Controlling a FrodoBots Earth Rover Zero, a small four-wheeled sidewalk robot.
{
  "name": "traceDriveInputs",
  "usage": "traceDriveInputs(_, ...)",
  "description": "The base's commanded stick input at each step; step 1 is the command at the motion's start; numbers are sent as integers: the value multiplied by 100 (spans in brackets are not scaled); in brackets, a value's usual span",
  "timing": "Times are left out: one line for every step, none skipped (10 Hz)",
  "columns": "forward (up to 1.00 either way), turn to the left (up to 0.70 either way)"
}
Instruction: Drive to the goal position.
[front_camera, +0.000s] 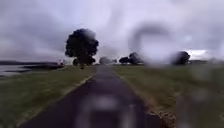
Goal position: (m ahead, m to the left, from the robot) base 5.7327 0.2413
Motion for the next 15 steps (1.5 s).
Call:
traceDriveInputs(70, 2)
traceDriveInputs(70, 0)
traceDriveInputs(70, 0)
traceDriveInputs(70, 0)
traceDriveInputs(70, 0)
traceDriveInputs(70, 0)
traceDriveInputs(70, 0)
traceDriveInputs(70, 0)
traceDriveInputs(70, 0)
traceDriveInputs(70, 0)
traceDriveInputs(70, 0)
traceDriveInputs(70, 0)
traceDriveInputs(70, 14)
traceDriveInputs(70, 14)
traceDriveInputs(70, 14)
